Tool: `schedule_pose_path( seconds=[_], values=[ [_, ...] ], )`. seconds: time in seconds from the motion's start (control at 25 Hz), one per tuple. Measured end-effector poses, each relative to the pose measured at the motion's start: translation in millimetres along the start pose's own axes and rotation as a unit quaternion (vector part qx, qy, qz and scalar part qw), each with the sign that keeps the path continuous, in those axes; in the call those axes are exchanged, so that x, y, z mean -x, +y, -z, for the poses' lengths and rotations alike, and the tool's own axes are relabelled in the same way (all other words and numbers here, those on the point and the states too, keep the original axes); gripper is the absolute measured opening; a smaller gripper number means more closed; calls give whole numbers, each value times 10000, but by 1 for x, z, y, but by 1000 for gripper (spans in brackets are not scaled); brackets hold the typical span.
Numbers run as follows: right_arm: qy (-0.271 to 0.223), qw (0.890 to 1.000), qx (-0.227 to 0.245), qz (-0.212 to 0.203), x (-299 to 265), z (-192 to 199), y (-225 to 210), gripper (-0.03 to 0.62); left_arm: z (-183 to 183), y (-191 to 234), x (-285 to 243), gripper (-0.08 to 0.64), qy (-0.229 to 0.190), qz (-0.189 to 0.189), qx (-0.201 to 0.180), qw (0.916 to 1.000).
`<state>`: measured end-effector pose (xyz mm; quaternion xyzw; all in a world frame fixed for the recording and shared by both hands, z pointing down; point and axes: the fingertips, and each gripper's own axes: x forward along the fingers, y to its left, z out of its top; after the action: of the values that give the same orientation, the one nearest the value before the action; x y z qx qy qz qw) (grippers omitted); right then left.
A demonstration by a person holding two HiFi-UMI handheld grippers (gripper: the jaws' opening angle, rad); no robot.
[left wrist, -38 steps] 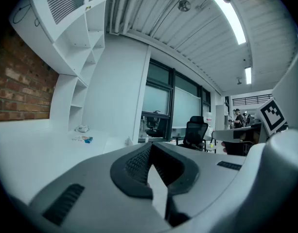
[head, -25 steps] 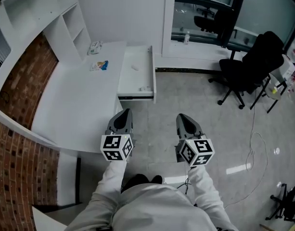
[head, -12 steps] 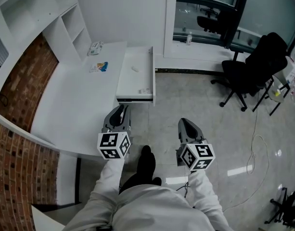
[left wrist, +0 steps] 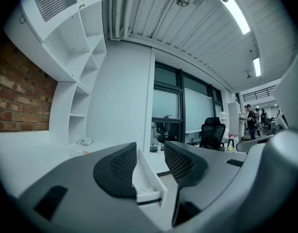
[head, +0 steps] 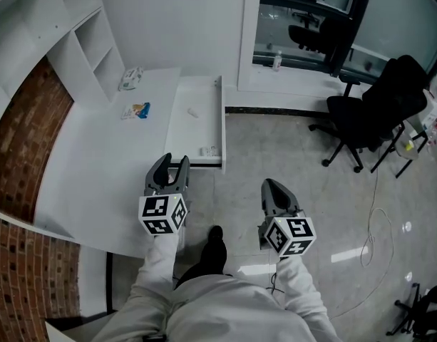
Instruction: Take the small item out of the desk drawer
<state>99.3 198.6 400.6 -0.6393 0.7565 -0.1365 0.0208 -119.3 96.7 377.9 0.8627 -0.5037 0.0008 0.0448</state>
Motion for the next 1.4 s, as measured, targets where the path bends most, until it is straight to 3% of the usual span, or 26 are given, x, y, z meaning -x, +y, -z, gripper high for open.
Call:
schedule_pose_path(
  seconds=[0.6, 0.96, 1.4],
  values=[
    [195, 9998, -13, 3, -154, -23, -20, 28, 6, 74, -132, 207, 185, 4, 137, 9997],
    [234, 9997, 2, 19, -203, -30, -23, 28, 15, 89, -173, 221, 307, 91, 196, 9993],
    [258, 9994, 29, -234, -268, -39, -44, 28, 27, 110, -227, 231, 445, -143, 177, 9987]
  ],
)
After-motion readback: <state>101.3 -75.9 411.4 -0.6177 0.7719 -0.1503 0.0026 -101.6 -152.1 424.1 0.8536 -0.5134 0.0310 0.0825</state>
